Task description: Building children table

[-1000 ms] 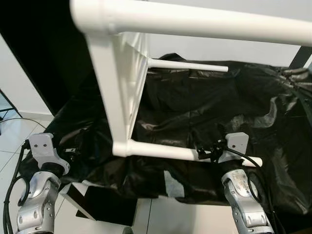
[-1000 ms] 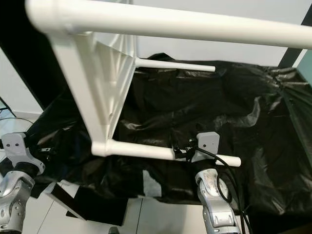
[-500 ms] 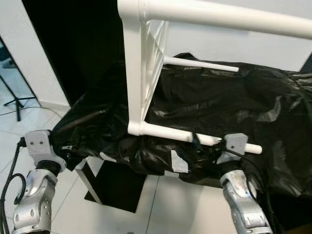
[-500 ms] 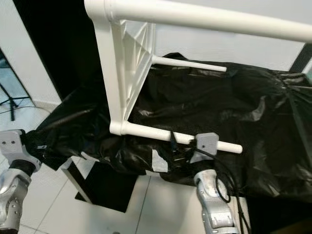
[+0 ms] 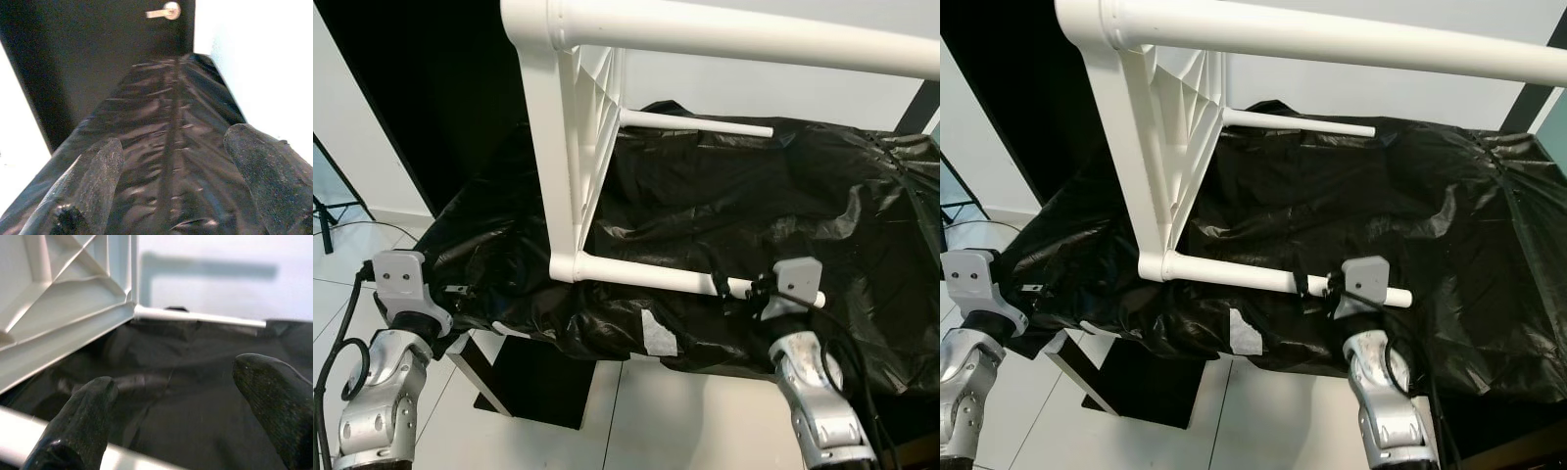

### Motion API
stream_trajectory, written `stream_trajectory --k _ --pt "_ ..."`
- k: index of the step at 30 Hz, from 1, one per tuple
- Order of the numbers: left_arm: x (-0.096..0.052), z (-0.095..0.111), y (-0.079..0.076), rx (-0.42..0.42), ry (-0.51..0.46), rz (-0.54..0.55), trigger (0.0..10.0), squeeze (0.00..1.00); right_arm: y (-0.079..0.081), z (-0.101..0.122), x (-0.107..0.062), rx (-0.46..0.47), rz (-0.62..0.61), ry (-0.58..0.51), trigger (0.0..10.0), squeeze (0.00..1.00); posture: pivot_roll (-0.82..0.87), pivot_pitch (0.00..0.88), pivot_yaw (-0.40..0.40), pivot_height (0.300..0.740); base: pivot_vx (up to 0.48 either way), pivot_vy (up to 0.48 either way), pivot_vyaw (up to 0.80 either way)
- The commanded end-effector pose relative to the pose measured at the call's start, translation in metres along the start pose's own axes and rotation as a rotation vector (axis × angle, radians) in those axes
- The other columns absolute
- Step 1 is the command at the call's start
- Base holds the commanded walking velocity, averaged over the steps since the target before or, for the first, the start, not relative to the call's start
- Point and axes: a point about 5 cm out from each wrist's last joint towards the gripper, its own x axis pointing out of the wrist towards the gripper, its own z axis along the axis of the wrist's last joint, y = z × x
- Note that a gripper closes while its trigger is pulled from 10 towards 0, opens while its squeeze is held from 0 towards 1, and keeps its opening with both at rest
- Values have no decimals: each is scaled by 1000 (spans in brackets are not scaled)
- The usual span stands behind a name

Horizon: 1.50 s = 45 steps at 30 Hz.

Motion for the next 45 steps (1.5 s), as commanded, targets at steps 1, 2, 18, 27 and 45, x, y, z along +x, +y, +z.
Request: stream_trajectory --k 1,2,18,27,45 --pt "0 4 -5 5 -9 -128 10000 0 1 2 1 1 9 1 10000 0 48 0 -23 740 0 0 0" --pt "-2 6 -6 7 -18 -168 10000 0 0 3 2 -1 13 -2 10000 0 47 0 -22 740 0 0 0" --pt "-41 -8 -42 -14 176 -688 10000 0 -1 3 5 -76 53 -5 10000 0 51 0 -25 740 0 0 0" --pt "-45 -24 -38 -20 270 -637 10000 0 -4 -1 5 -90 48 1 10000 0 36 0 -9 740 0 0 0" --pt "-95 -25 3 157 619 -565 10000 0 -6 2 8 -107 59 -20 10000 0 81 0 -28 740 0 0 0"
